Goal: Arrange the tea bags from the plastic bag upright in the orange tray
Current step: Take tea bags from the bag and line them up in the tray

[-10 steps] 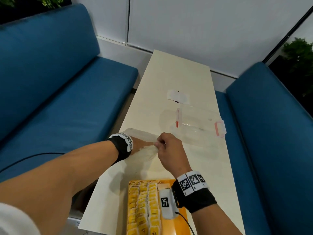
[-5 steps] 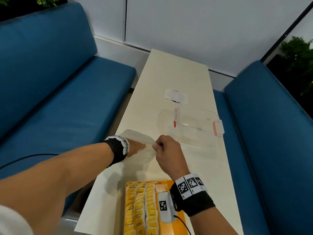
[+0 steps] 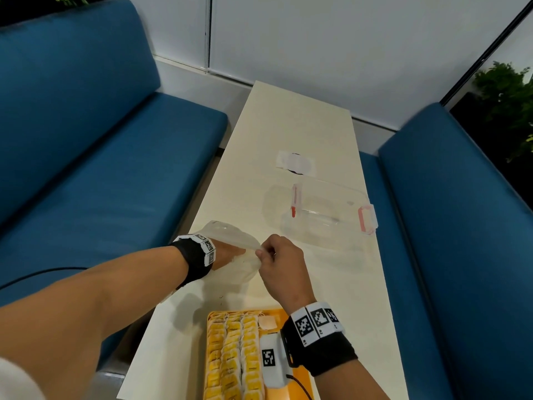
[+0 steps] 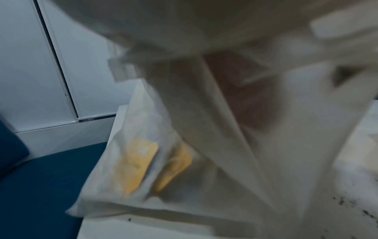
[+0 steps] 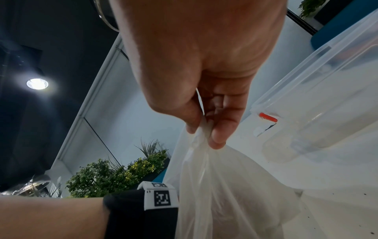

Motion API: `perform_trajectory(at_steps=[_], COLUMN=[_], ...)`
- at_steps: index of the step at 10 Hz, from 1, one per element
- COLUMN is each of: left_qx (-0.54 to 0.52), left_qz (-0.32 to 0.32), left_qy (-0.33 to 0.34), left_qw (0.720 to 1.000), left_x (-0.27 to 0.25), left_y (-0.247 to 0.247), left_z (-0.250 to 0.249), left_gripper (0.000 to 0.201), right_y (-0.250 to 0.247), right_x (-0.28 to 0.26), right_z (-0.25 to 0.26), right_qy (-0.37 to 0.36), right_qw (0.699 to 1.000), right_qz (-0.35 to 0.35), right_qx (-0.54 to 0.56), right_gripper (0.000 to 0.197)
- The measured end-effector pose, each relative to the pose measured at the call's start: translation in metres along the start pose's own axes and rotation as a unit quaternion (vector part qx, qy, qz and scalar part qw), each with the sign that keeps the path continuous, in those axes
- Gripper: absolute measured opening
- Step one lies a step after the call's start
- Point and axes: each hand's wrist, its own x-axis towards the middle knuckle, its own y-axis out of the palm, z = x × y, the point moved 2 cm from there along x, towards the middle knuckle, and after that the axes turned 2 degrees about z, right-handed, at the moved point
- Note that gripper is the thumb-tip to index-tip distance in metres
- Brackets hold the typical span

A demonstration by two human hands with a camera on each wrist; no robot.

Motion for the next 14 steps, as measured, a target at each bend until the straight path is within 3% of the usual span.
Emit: perform_trajectory(at_steps=[1,2,3,4,5,6,7,8,10,11,12,13,14], left_qx=[0.287,0.297,0.277,0.186,-0.043,-0.262,-0.436,-0.549,-0.699,-0.76,-0.78,-0.787,-0.79], left_qz=[-0.053,-0.106,-0.123,-0.101,-0.08,-0.069,-0.045,-0.008,0.067,0.095,0.107,0.102,0.097], left_qy=[0.122,0.123,0.142,0.161,0.173,0.18,0.176,0.177,0.168,0.146,0.136,0.113,0.093], left_qw=[0.949,0.941,0.942,0.964,0.981,0.946,0.881,0.817,0.692,0.626,0.602,0.598,0.598], left_x=[-0.013,-0.017,-0.026,-0.034,-0.048,-0.06,-0.073,-0.087,-0.106,-0.112,-0.119,-0.122,-0.122], left_y=[-0.01,-0.016,-0.019,-0.022,-0.029,-0.035,-0.038,-0.031,0.028,0.061,0.084,0.098,0.108], left_z=[-0.02,-0.025,-0.034,-0.04,-0.036,-0.034,-0.03,-0.015,0.01,0.015,0.014,0.011,0.011], left_gripper=[0.021,0.024,0.017,0.012,0.026,0.028,0.035,0.033,0.053,0.042,0.03,0.024,0.026], right_y=[0.0,0.001,0.001,-0.001,-0.001,0.001,0.001,0.002,0.009,0.012,0.009,0.001,-0.004], right_x=[0.002,0.004,0.006,0.008,0.01,0.011,0.01,0.007,-0.01,-0.021,-0.033,-0.049,-0.067], right_z=[-0.003,-0.007,-0.008,-0.007,-0.004,0.0,-0.001,-0.006,-0.023,-0.028,-0.028,-0.026,-0.026], right_qy=[0.01,0.026,0.044,0.048,0.047,0.039,0.042,0.04,0.011,-0.003,-0.004,-0.019,-0.077], right_qw=[1.0,0.999,0.998,0.998,0.997,0.995,0.994,0.994,0.997,0.998,0.999,0.999,0.997], right_qz=[-0.018,-0.029,-0.036,-0.05,-0.06,-0.061,-0.063,-0.054,-0.014,0.006,0.024,0.019,0.013], right_qx=[0.014,0.025,0.028,0.009,-0.027,-0.063,-0.078,-0.081,-0.075,-0.06,-0.044,-0.028,0.003], right_gripper=[0.014,0.015,0.016,0.015,0.015,0.015,0.015,0.015,0.017,0.011,0.021,0.035,0.031])
